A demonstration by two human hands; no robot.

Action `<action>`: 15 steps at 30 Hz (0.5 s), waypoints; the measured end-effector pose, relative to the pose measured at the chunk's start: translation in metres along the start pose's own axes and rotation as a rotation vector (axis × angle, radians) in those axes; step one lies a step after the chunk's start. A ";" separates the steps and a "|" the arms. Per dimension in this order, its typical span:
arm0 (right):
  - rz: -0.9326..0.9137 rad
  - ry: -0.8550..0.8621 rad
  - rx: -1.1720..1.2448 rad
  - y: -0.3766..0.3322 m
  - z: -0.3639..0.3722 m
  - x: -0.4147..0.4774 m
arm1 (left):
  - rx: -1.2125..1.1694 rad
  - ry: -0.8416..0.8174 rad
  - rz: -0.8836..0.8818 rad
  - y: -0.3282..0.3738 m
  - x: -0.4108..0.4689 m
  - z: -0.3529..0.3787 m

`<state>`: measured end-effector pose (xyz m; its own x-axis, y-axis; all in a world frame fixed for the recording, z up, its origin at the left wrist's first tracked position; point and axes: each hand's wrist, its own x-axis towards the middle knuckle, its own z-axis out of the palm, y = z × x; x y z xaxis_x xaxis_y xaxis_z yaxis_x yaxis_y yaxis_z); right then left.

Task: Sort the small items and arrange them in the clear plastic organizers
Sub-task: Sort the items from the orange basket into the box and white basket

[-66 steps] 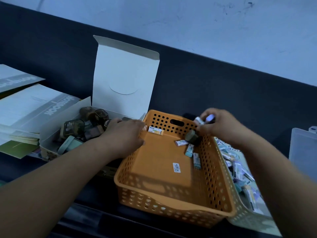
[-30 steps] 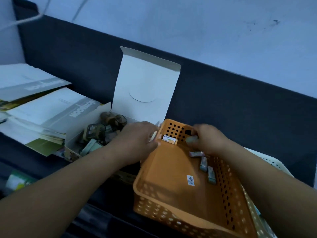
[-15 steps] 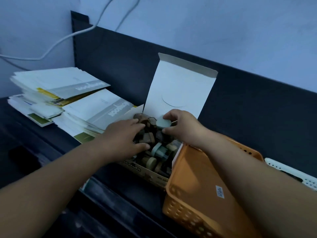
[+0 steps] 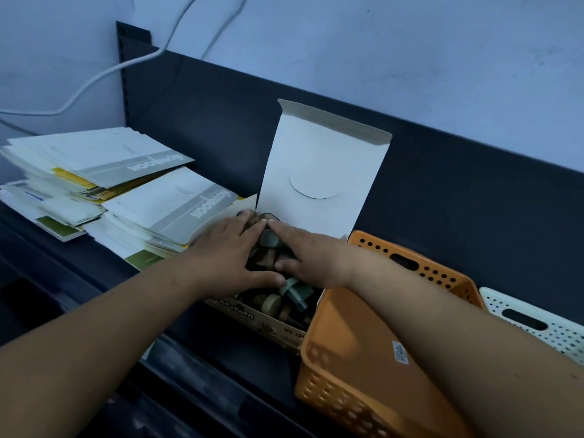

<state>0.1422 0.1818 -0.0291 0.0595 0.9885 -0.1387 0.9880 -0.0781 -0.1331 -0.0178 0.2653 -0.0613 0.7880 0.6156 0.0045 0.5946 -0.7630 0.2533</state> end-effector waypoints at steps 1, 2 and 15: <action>-0.004 -0.024 0.014 0.000 0.000 -0.002 | 0.022 -0.012 0.008 0.000 0.000 -0.002; -0.006 -0.035 0.048 0.002 -0.001 -0.004 | 0.041 -0.022 0.014 0.000 -0.001 -0.004; 0.351 0.125 0.108 0.080 -0.027 -0.112 | 0.059 -0.031 0.246 0.077 0.008 -0.015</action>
<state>0.2179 0.0678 0.0024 0.4148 0.9069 -0.0739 0.8842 -0.4210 -0.2025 0.0315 0.2144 -0.0268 0.9142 0.4043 0.0289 0.3918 -0.8998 0.1916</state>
